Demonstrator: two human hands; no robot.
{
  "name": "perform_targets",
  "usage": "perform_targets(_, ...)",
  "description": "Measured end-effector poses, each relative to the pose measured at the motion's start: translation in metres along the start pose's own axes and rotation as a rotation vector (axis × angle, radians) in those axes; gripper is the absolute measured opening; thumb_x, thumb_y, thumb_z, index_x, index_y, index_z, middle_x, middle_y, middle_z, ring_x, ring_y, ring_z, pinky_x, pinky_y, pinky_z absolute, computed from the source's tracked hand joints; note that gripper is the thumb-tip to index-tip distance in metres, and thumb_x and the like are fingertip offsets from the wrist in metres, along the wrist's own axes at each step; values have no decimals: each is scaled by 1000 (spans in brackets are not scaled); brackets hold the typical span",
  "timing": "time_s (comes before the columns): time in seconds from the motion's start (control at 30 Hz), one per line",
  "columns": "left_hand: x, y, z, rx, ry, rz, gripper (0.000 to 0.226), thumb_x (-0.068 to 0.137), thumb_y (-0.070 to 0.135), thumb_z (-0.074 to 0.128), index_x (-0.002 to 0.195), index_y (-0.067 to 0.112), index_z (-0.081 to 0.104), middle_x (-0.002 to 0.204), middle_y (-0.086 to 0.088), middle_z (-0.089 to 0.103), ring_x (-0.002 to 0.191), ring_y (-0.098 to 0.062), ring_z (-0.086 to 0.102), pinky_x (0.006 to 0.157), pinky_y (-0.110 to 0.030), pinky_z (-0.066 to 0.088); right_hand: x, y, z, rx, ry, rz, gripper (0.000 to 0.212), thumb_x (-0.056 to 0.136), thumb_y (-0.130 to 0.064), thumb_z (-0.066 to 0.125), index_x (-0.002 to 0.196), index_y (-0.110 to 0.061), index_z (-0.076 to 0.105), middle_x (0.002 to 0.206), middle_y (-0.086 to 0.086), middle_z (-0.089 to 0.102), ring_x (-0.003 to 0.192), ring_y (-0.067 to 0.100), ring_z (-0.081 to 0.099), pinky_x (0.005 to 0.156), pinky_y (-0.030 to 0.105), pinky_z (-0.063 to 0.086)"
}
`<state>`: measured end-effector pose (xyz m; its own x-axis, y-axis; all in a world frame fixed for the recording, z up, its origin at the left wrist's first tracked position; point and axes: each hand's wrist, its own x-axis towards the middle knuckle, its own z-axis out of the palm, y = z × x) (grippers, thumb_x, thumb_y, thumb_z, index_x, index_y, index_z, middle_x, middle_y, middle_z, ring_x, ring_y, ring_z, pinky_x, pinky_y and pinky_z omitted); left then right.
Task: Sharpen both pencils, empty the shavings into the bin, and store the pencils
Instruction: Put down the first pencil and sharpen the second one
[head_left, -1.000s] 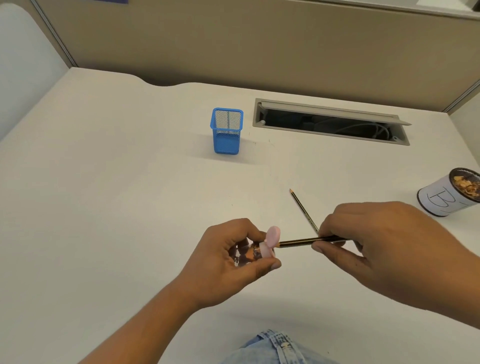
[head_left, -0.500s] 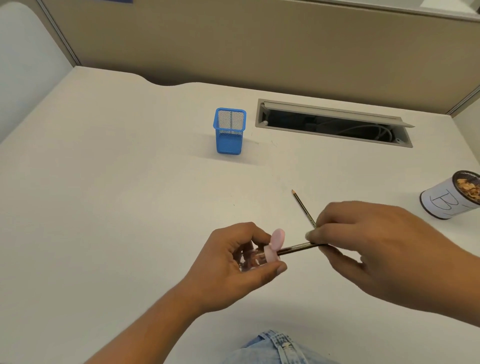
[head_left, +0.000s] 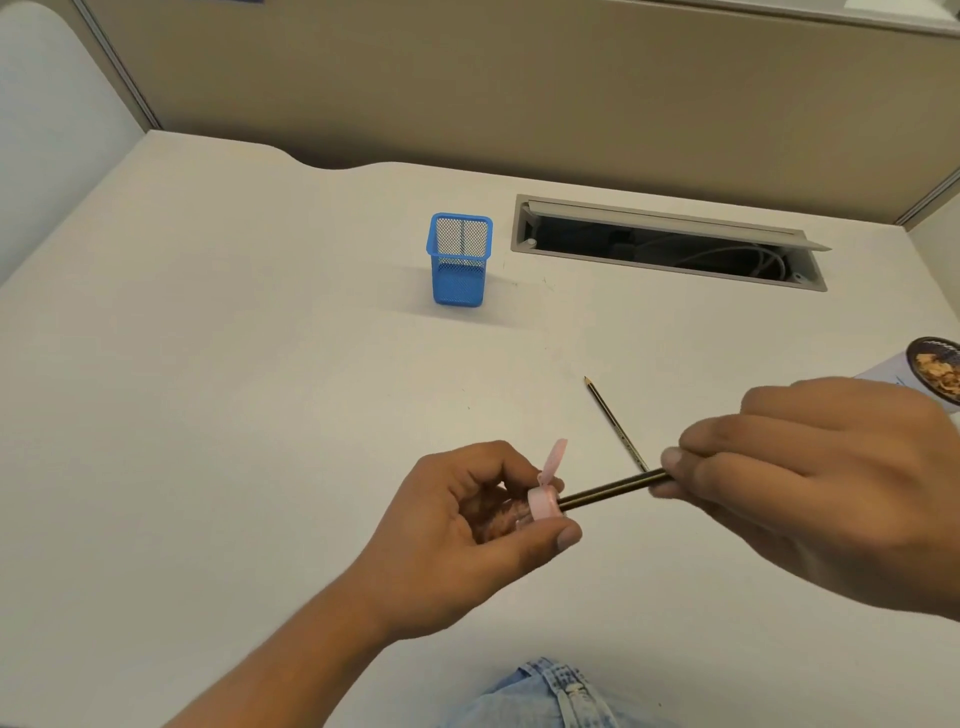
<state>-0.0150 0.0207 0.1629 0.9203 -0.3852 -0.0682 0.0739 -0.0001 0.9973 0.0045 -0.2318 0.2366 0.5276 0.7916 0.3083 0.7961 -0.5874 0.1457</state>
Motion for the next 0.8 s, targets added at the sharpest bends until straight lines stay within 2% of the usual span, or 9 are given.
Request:
perform_targets(0.07, 1, -1, 0, 156, 31, 130, 16, 71, 32, 81, 77, 26, 66, 71, -4, 68, 56, -15, 57, 58, -23, 47, 1, -8, -1, 74, -73, 142, 23, 92, -34, 63, 72, -24, 64, 63, -5, 66, 46, 25, 54, 39, 32, 43)
perform_targets(0.17, 6, -5, -5, 583, -35, 448, 17, 82, 30, 75, 84, 22, 61, 72, 5, 60, 59, -7, 49, 54, -16, 39, 5, -21, 2, 440, -390, 716, 32, 87, -55, 59, 67, -32, 49, 53, -13, 59, 46, 12, 47, 44, 28, 37)
perform_targets(0.27, 10, -8, -7, 778, -175, 525, 17, 86, 31, 71, 88, 22, 58, 79, 8, 59, 64, -2, 47, 53, -17, 41, 4, -19, 6, 983, -627, 1135, 37, 81, -42, 74, 57, -23, 52, 47, -7, 45, 47, 13, 33, 51, 27, 28)
perform_targets(0.37, 12, -4, -8, 608, -133, 376, 20, 81, 30, 77, 85, 26, 58, 73, 11, 57, 60, 3, 46, 57, -13, 38, 0, -15, 5, 752, -595, 976, 26, 76, -56, 71, 72, -35, 58, 58, -12, 61, 48, 9, 47, 51, 24, 38)
perform_targets(0.47, 12, -1, -7, 281, -120, 93, 20, 76, 19, 82, 78, 24, 63, 68, 11, 61, 55, -3, 53, 55, -17, 44, 1, -10, -5, 382, -441, 570, 29, 81, -70, 52, 84, -42, 52, 64, -22, 60, 57, 5, 56, 47, 17, 41)
perform_targets(0.57, 8, 2, 0, -14, -106, -62, 19, 71, 20, 84, 73, 24, 65, 77, 6, 70, 66, -12, 61, 63, -22, 50, 0, 4, -7, 84, -150, 113, 27, 93, -44, 61, 80, -21, 67, 68, -10, 67, 54, 20, 60, 46, 33, 47)
perform_targets(0.63, 9, 3, 2, -62, -76, -40, 16, 68, 28, 81, 72, 26, 65, 76, 4, 70, 66, -15, 57, 62, -27, 48, 1, 5, -5, -27, -58, -15, 29, 92, -30, 66, 74, -9, 71, 70, 5, 71, 53, 32, 60, 45, 37, 47)
perform_targets(0.7, 10, 4, 2, 52, -24, 56, 18, 71, 30, 80, 75, 23, 64, 72, -3, 67, 60, -13, 53, 59, -30, 47, 3, -1, -6, 24, -125, 105, 32, 96, -38, 59, 71, -19, 67, 63, -1, 66, 48, 26, 56, 41, 36, 45)
perform_targets(0.8, 13, 2, -3, 526, -29, 397, 22, 79, 29, 78, 83, 23, 57, 70, 2, 60, 57, -7, 49, 54, -22, 45, 16, -11, -7, 574, -449, 797, 38, 87, -55, 61, 64, -26, 53, 48, -8, 53, 40, 9, 40, 43, 27, 38)
